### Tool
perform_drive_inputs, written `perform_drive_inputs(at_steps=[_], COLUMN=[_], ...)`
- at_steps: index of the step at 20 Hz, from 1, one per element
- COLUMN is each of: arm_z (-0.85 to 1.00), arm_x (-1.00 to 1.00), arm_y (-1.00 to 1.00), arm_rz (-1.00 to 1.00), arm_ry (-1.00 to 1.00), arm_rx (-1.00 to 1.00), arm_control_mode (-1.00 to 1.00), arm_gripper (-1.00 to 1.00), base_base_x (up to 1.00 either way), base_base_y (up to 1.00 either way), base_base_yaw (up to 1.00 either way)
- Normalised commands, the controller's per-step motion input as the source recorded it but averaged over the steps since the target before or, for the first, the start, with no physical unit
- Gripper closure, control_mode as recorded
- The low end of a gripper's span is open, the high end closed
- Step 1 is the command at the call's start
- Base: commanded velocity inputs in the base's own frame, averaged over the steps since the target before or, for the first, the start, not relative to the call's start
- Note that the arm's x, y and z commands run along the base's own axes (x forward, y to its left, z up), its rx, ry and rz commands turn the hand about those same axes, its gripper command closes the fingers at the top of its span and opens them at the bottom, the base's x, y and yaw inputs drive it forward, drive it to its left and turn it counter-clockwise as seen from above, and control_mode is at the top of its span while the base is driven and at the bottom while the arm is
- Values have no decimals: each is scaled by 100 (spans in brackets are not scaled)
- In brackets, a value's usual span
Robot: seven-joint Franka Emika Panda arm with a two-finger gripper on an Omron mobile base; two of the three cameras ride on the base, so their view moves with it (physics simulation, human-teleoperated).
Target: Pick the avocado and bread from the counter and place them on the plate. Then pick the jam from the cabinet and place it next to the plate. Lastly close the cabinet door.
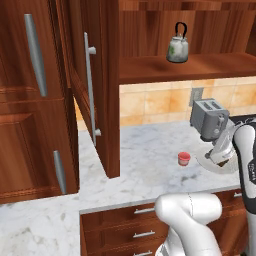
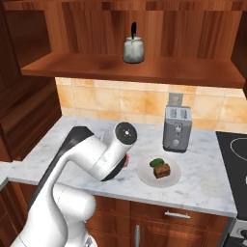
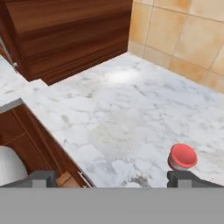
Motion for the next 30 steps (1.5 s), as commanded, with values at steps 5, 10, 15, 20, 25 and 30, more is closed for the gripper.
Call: perform_drive_inputs(at_steps=[5, 10, 15, 20, 25, 30], arm_z=[14, 11, 8, 13, 17, 16], arm_x=[-22, -25, -24, -23, -24, -24], arm_y=[5, 14, 18, 14, 13, 14], arm_rz=[22, 22, 22, 22, 21, 16], arm_ry=[0, 0, -4, -11, -10, 0], arm_rx=[-4, -2, -6, -7, -3, 0], arm_control_mode=[-100, -100, -100, -100, -100, -100], arm_gripper=[-100, -100, -100, -100, -100, -100], base_base_x=[0, 0, 0, 0, 0, 0], base_base_y=[0, 0, 0, 0, 0, 0], base_base_yaw=[0, 0, 0, 0, 0, 0])
